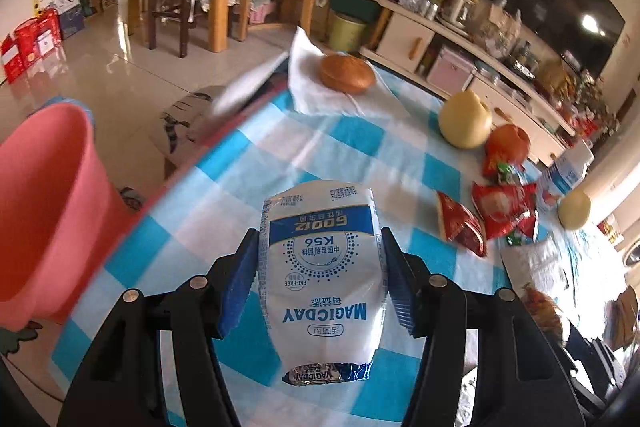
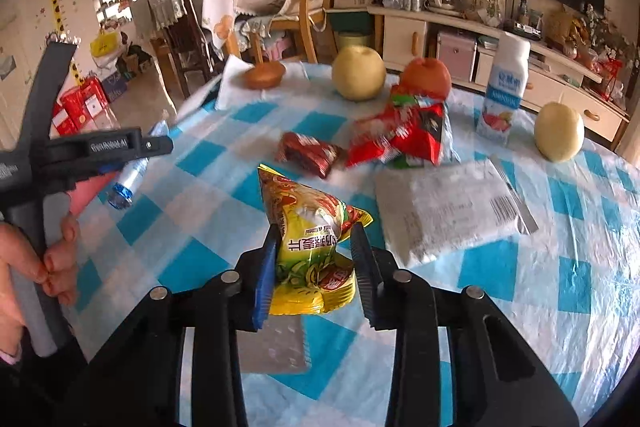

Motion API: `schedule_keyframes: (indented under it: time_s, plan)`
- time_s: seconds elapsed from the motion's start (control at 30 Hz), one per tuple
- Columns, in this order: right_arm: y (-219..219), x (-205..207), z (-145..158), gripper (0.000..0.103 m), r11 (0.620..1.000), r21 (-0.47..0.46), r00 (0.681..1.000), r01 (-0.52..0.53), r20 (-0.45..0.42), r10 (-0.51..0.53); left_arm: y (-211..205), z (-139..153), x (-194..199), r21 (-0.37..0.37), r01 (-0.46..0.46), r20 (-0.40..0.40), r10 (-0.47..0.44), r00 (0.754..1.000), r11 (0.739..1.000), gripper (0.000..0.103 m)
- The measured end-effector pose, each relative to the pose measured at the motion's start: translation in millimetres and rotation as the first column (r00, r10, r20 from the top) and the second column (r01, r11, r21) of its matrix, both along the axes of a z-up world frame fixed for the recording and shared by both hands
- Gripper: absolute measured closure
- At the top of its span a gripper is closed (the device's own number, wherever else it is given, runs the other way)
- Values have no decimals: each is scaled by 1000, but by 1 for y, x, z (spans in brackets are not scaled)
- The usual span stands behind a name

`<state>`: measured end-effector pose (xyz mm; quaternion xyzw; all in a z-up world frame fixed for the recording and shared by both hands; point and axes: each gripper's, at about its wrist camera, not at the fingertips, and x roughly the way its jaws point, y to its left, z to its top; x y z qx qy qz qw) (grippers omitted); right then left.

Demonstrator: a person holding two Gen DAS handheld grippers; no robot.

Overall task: Collect trash
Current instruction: 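Carry the white bag and the yellow snack bag in both tools over the pink bucket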

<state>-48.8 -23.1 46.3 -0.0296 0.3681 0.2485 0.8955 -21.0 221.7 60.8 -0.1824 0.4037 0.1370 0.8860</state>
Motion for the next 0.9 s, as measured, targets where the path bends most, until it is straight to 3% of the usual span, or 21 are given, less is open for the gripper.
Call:
schedule_keyframes:
  time_s: [0.2, 0.37, 0.57, 0.73, 0.9]
  plan:
    - [41, -10, 31, 68, 996, 64, 997, -67, 39, 65, 31, 14, -12, 1, -82, 40, 82, 996, 997, 43]
    - [95, -13, 60, 68, 965, 195, 984, -178, 39, 174, 74, 28, -31, -19, -205, 83, 205, 975, 979, 43]
    - [175, -9, 80, 68, 880, 362, 945, -306, 5, 327, 147, 42, -71, -70, -409, 118, 415, 902, 910, 43]
    - [240, -9, 83, 67, 815, 445, 905, -371, -25, 426, 201, 43, -105, -105, -541, 116, 550, 827, 835, 43]
    - [294, -10, 73, 67, 790, 460, 874, -406, -57, 483, 233, 35, -126, -135, -617, 97, 630, 771, 776, 43]
